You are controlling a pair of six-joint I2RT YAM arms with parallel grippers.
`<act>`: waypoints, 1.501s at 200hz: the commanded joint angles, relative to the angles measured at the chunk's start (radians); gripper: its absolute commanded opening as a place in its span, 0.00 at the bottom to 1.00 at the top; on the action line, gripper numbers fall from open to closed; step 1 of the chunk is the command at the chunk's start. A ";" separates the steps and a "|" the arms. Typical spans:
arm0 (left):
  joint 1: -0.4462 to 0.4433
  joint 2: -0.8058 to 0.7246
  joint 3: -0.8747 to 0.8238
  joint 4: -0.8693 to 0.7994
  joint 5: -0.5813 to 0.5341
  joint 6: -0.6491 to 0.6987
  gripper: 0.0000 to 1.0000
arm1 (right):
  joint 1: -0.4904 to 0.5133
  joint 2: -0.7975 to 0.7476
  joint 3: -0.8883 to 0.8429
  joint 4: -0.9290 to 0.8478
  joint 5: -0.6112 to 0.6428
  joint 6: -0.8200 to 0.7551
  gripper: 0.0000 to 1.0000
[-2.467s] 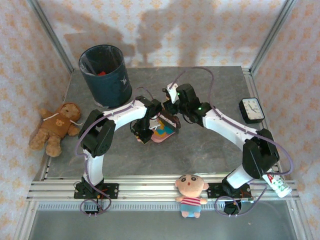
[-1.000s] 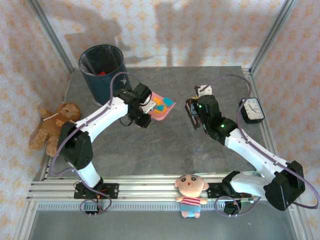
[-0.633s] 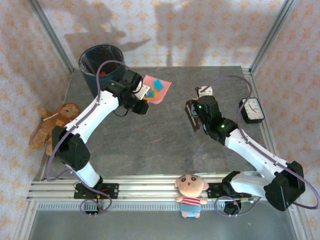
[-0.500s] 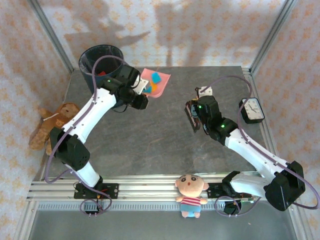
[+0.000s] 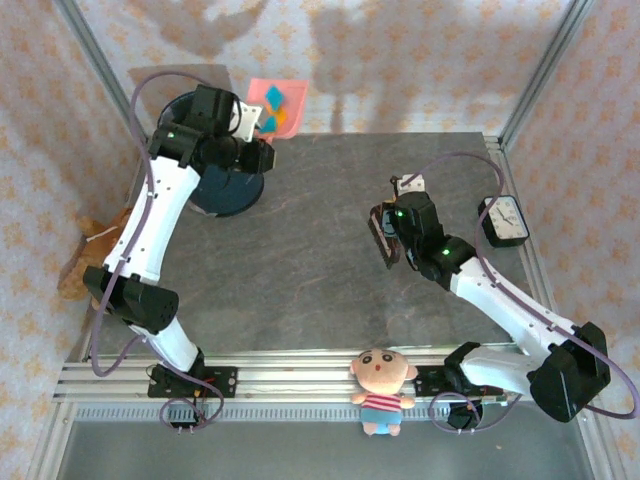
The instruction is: Sweep away the paper scraps from the table
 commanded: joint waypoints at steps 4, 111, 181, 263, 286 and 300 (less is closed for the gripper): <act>0.054 0.034 0.038 -0.022 0.088 -0.070 0.00 | -0.007 0.000 0.023 -0.004 0.008 0.022 0.00; 0.215 0.050 -0.024 0.164 0.312 -0.285 0.00 | -0.010 0.020 0.028 -0.012 -0.002 0.029 0.00; 0.282 0.028 -0.152 0.432 0.461 -0.540 0.00 | -0.010 0.038 0.037 -0.020 -0.009 0.041 0.00; 0.317 -0.022 -0.338 0.794 0.548 -0.850 0.00 | -0.010 0.068 0.044 -0.022 -0.012 0.045 0.00; 0.319 -0.031 -0.374 0.868 0.552 -0.910 0.00 | -0.010 0.072 0.044 -0.023 -0.014 0.047 0.00; 0.321 -0.037 -0.398 0.914 0.555 -0.948 0.00 | -0.010 0.073 0.044 -0.024 -0.015 0.048 0.00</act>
